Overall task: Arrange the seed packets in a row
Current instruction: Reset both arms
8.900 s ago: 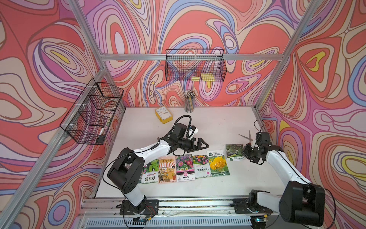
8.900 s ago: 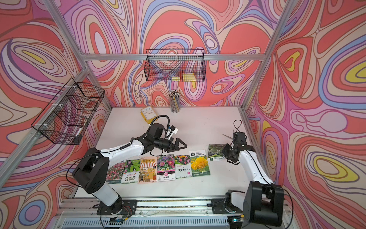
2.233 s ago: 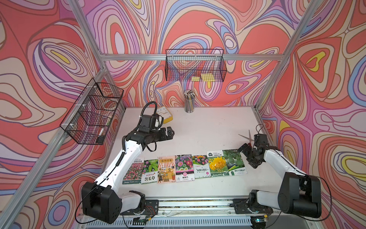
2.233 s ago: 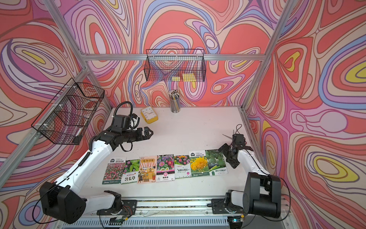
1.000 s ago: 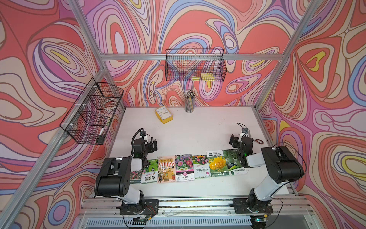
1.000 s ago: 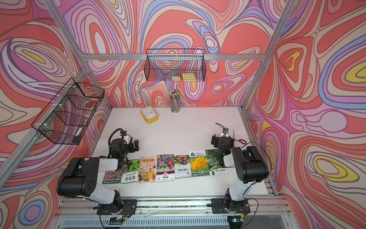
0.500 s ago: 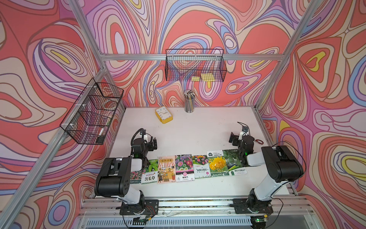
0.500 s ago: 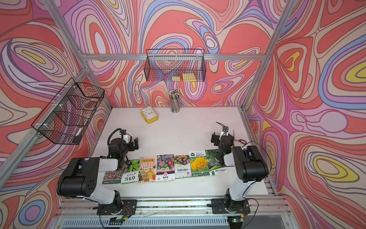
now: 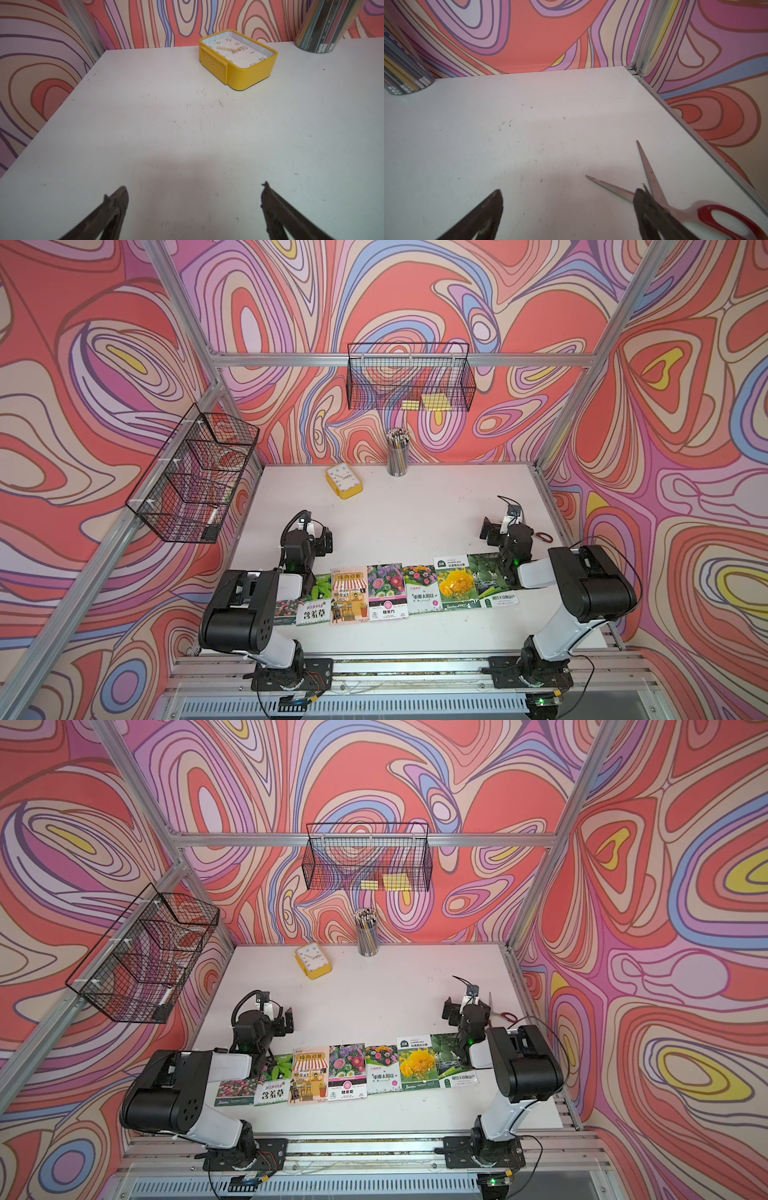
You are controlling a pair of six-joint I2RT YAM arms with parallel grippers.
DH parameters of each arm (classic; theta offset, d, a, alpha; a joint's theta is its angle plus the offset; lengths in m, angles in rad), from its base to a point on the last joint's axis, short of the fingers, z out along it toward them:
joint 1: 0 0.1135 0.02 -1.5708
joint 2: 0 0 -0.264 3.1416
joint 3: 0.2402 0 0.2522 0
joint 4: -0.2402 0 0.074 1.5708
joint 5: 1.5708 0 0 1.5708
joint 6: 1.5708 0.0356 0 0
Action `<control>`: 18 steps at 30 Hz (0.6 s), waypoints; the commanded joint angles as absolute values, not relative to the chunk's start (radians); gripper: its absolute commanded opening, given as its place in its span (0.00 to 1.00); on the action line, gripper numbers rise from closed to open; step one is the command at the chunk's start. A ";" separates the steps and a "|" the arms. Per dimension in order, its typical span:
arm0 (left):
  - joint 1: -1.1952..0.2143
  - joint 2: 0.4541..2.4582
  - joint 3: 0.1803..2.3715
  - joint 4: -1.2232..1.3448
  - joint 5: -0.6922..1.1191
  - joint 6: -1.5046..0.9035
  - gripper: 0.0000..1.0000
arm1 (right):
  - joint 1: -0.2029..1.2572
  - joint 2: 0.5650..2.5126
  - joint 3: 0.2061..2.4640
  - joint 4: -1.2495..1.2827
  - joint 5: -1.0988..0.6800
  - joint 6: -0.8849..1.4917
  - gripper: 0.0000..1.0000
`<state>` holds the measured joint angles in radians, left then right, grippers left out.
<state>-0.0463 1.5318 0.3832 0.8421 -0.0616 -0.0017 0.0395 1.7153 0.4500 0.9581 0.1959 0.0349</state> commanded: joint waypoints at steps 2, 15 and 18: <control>-0.049 1.540 0.371 0.898 -0.078 0.020 0.99 | 0.036 1.710 0.457 0.982 0.192 0.031 0.98; -0.051 1.540 0.369 0.901 -0.083 0.020 0.99 | 0.036 1.713 0.463 0.974 0.190 0.031 0.98; -0.052 1.540 0.368 0.903 -0.084 0.022 0.99 | 0.036 1.712 0.462 0.974 0.191 0.031 0.98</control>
